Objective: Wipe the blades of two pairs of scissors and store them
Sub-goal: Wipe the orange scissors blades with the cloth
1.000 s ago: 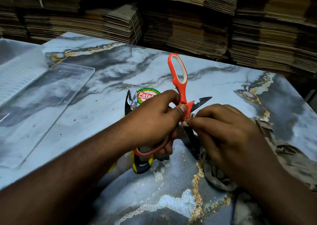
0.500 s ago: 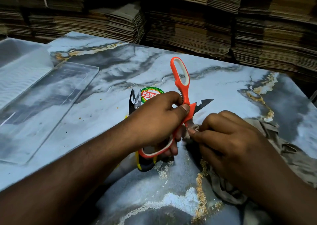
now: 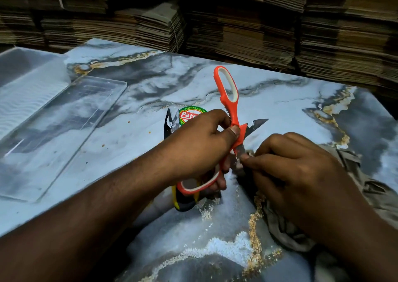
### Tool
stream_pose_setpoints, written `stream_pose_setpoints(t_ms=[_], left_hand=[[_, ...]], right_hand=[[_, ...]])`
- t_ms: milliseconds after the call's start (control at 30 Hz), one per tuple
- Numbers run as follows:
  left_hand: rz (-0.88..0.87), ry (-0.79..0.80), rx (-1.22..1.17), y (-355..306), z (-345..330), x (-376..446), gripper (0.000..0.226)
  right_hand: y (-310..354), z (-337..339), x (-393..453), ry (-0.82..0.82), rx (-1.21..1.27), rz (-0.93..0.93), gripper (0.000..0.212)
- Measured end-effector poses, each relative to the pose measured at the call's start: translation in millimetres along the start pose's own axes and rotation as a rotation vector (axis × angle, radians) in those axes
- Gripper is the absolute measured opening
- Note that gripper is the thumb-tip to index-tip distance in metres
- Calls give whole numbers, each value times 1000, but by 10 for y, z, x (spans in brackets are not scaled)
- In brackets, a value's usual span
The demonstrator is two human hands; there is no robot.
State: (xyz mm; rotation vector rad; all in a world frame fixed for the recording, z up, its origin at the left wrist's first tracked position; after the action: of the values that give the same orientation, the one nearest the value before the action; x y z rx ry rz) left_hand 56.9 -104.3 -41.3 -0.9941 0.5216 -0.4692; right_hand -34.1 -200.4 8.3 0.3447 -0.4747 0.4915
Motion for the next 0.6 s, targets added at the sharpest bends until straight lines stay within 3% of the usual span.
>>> stream_pose_setpoints(t_ms=[100,267,467,600], left_hand=[[-1,23,16,-11,-73,-24,20],[-40,42,49,-52,-59,-22,19],[-54,89,79,-21,-3,-23,16],[-58,78,96,-46,-39,-47,17]], right_hand=[[-36,15,40,-48,48,-33,13],[-80,9,-15,36,60,3,17],[-227,430,-43,-167,124,-103,20],[-106,200,-10,-90,88,-62,19]])
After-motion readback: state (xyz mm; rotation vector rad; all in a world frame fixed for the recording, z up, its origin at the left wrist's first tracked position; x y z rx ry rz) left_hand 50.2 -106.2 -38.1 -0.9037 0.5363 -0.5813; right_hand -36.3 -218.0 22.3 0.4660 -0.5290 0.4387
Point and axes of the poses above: each hand's wrist, its own x-axis towards the middle knuckle, its own z-axis out of the back of the hand, y = z × x, the point moved 10 cm from there along x, towards the middle knuckle, and after that the axes turned 10 degrees about x, right-handed, at the moved point
